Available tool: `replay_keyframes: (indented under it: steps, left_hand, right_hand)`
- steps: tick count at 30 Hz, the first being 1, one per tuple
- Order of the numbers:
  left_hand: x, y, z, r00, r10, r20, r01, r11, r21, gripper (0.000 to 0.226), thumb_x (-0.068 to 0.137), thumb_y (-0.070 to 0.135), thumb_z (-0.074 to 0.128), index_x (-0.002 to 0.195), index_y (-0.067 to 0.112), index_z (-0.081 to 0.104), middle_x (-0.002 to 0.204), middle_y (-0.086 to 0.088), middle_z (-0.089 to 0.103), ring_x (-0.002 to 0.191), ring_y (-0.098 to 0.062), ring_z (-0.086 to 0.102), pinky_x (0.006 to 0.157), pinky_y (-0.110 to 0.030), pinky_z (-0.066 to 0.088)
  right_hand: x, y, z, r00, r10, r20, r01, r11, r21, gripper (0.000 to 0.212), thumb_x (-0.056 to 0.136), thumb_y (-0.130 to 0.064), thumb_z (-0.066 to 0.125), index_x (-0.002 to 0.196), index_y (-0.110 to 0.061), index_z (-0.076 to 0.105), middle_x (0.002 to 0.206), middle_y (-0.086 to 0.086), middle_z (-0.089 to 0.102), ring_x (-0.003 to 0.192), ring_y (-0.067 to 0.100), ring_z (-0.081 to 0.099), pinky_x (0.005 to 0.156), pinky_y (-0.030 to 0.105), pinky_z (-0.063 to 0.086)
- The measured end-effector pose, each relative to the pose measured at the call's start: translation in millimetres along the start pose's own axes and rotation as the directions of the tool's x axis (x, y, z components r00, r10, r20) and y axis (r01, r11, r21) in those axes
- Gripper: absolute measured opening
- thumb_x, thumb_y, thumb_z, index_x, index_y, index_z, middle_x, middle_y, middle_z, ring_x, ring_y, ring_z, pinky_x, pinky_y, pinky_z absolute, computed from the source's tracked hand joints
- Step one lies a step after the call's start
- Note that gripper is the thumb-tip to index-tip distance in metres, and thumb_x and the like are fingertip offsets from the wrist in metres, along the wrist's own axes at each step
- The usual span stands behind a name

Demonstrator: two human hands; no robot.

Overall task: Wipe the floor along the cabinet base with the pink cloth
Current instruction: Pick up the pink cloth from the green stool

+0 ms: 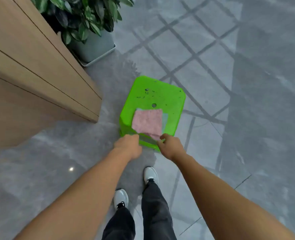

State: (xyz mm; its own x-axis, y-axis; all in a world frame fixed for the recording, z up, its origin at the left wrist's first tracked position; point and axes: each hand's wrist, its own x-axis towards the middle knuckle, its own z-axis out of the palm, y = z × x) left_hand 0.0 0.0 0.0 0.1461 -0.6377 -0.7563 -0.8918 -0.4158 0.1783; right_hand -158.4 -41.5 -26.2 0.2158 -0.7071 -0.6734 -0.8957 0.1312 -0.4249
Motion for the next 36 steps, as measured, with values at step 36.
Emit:
replay_keyframes:
  steps: [36]
  left_hand:
    - [15,-482,146,0.916,-0.375,0.145,0.1,-0.136,-0.986,0.052,0.084,-0.015,0.056,0.127,0.014,0.06,0.11,-0.01,0.069,0.097,-0.026,0.065,0.087,-0.043,0.055]
  right_hand:
    - [19,-252,416,0.955,-0.297,0.007,0.293,0.944,0.15,0.062,0.074,0.01,0.05,0.126,-0.02,0.068,0.103,0.018,0.071,0.093,0.03,0.065,0.08,0.023,0.047]
